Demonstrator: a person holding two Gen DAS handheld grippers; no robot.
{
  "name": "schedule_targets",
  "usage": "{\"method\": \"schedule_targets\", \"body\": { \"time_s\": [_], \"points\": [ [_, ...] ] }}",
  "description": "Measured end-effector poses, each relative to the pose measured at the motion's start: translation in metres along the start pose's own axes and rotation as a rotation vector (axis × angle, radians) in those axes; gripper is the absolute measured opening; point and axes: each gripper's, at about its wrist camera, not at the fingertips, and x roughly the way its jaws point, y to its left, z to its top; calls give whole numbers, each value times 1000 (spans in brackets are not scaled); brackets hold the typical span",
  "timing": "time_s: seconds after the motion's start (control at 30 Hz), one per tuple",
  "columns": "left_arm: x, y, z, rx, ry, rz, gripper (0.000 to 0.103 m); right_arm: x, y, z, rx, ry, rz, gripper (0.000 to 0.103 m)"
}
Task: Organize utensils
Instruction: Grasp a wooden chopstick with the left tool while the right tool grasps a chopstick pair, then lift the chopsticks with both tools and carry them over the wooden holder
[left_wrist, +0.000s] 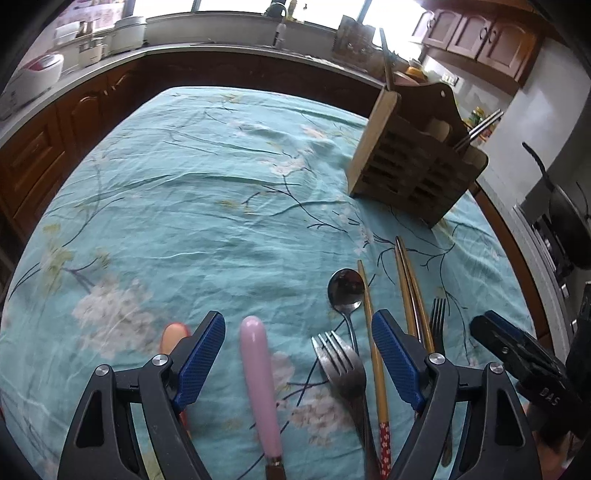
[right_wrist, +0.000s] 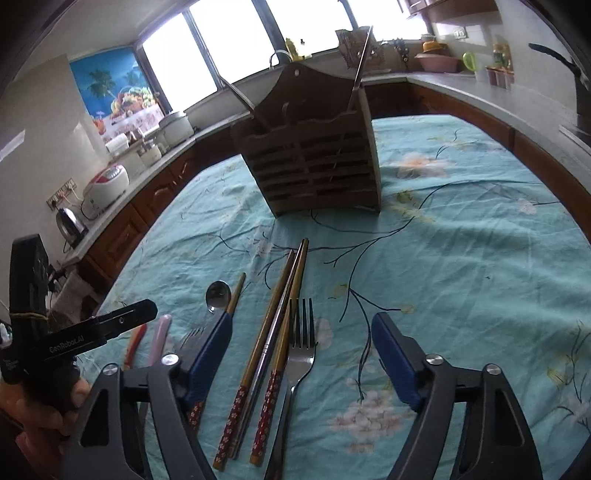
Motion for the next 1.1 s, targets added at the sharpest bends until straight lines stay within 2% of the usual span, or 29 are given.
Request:
{"method": "schedule_targets", "body": {
  "time_s": [0.1,0.17,0.27,0.43,0.57,0.63,0.67,0.73,0.77,0.83,0.93,1.1],
  "points": [
    [14,-6,8,38,18,1,79,11,0,1,-10,36,-1,60],
    [22,-9,12,64,29,4,79,18,0,3,-15,56,-1,56],
    [36,-14,19,87,47,3,78,27,-4,6,-12,76,6,55],
    [61,-20,29,120,84,-15,71,44,-10,9,-5,135,32,47],
    [76,-27,31,156,91,3,65,51,-15,9,2,153,52,34],
    [80,-33,32,178,89,8,50,51,-17,10,13,156,69,27],
    [81,-34,33,184,92,3,44,51,-20,10,23,158,84,17],
    [82,-35,33,186,101,-25,21,51,-24,10,42,164,96,15],
    [82,-35,33,183,109,-44,16,50,-25,10,44,162,99,14],
    [81,-35,34,183,108,-49,10,47,-26,10,52,154,110,7],
    [75,-33,34,177,96,-61,4,41,-27,10,58,148,116,4],
    [52,-29,35,152,55,-81,3,34,-28,12,62,135,114,3]
  ]
}}
